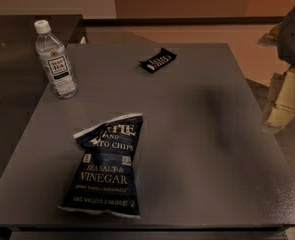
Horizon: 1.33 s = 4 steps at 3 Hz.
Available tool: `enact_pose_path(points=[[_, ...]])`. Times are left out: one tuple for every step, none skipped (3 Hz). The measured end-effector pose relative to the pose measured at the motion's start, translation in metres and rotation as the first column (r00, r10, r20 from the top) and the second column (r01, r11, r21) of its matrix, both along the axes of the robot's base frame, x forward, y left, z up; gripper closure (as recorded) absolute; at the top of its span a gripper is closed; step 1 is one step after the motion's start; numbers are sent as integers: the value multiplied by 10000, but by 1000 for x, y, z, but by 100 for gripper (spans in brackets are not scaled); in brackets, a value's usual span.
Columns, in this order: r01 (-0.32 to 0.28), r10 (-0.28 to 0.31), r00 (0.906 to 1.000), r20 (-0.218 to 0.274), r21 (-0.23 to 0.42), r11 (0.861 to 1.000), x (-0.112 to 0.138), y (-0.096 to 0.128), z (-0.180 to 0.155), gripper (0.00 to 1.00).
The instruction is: Pick rxbar chocolate
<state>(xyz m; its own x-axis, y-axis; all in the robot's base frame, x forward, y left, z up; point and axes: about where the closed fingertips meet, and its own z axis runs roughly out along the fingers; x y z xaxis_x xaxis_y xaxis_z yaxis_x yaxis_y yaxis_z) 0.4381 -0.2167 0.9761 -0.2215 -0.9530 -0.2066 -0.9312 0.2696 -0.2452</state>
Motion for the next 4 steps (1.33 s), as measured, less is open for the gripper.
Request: enact_pose_path(points=[[1,-1,10000,2,2,10000,0,0,0,0],[165,-161,9998,-83,499,9986,21,9,-9,0],[491,-475,9987,-160,1288,9905,55,25,-24,0],[973,-972,9952,-100,1936,9762,97,39,-40,0]])
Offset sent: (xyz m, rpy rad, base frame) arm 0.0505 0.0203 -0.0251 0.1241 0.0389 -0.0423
